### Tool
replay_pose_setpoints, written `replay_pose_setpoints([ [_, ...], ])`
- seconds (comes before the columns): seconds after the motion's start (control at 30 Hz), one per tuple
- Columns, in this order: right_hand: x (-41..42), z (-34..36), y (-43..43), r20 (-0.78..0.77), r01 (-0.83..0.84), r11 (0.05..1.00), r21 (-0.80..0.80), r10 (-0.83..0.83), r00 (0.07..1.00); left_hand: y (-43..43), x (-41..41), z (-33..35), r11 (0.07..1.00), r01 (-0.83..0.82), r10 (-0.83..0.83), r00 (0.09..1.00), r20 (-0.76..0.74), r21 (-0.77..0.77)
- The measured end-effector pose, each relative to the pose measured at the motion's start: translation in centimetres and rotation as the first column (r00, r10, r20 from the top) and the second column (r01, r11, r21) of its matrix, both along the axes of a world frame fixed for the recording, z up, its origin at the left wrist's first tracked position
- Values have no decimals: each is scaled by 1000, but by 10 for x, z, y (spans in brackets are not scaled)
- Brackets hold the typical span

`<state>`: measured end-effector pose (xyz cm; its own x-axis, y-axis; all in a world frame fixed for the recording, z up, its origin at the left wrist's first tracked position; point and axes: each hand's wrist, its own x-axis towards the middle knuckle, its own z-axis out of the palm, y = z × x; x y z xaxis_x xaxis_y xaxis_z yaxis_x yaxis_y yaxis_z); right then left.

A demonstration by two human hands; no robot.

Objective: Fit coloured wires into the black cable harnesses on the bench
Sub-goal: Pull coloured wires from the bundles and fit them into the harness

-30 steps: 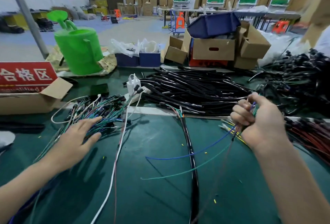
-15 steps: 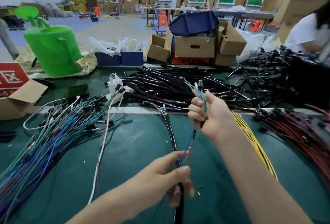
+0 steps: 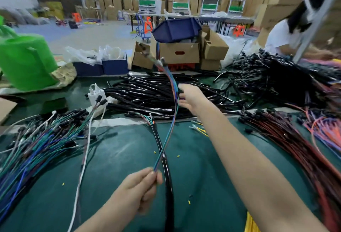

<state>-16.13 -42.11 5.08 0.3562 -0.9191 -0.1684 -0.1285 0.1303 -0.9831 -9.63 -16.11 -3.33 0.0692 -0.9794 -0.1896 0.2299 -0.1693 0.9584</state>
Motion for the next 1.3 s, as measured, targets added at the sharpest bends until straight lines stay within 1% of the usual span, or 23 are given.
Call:
replay_pose_setpoints([
  [0.03, -10, -15, -3, -244, 5, 988, -151, -42, 969, -14, -3, -5, 999, -28, 28, 999, -29, -19],
  [0.07, -24, -31, -3, -420, -18, 959, -284, -108, 901, -24, -9, -11, 998, -46, 43, 997, -71, -40],
  [0.1, -40, -46, -1, -530, -52, 928, -369, -164, 832, -34, -12, -16, 997, -63, 56, 990, -128, -51],
  [0.13, -57, -58, 2, -604, -83, 902, -425, -214, 768, -41, -14, -22, 996, -70, 60, 982, -177, -53],
  [0.2, -87, -74, 9, -711, -140, 868, -476, -287, 642, -47, -12, -33, 996, -72, 54, 961, -273, -56],
  [0.27, -112, -82, 18, -803, -195, 875, -443, -291, 519, -48, -5, -44, 995, -54, 25, 945, -327, -80],
  [0.33, -127, -90, 28, -867, -250, 882, -400, -276, 414, -48, -2, -49, 995, -28, -5, 942, -337, -94],
  [0.4, -135, -98, 35, -881, -288, 864, -412, -297, 368, -49, -2, -50, 997, -7, -20, 945, -326, -83],
  [0.5, -137, -100, 38, -873, -316, 835, -451, -338, 353, -52, -1, -46, 998, 19, -36, 945, -325, -58],
  [0.57, -137, -100, 36, -871, -303, 839, -451, -339, 356, -53, 0, -44, 999, 27, -39, 942, -333, -41],
  [0.63, -138, -100, 34, -873, -270, 863, -427, -315, 374, -53, 1, -45, 999, 29, -37, 938, -346, -31],
  [0.73, -136, -98, 30, -894, -247, 897, -367, -266, 360, -52, 1, -45, 1000, 22, -27, 937, -348, -17],
  [0.77, -134, -96, 28, -890, -235, 904, -357, -252, 380, -51, 2, -45, 1000, 19, -20, 937, -349, -8],
  [0.87, -128, -79, 21, -840, -195, 898, -395, -267, 472, -50, 4, -46, 999, 34, -20, 916, -400, 28],
  [0.93, -123, -58, 15, -817, -222, 868, -444, -291, 498, -49, 4, -44, 997, 75, -51, 868, -493, 30],
  [0.97, -119, -45, 13, -797, -232, 858, -458, -280, 535, -49, 4, -43, 997, 79, -57, 851, -522, 20],
  [1.0, -114, -30, 12, -767, -239, 853, -463, -251, 590, -50, 3, -43, 998, 66, -47, 853, -521, 18],
  [1.07, -100, 3, 14, -678, -256, 827, -501, -191, 710, -52, 0, -45, 999, 20, -3, 885, -465, 33],
  [1.13, -82, 37, 20, -584, -280, 767, -578, -149, 798, -53, -2, -44, 999, 6, 10, 893, -449, 35],
  [1.2, -61, 63, 28, -507, -302, 724, -620, -76, 859, -54, -3, -44, 999, 16, 6, 883, -469, 44],
  [1.3, -30, 81, 35, -412, -343, 744, -573, 100, 906, -54, -2, -42, 999, 24, -7, 888, -460, 30],
])
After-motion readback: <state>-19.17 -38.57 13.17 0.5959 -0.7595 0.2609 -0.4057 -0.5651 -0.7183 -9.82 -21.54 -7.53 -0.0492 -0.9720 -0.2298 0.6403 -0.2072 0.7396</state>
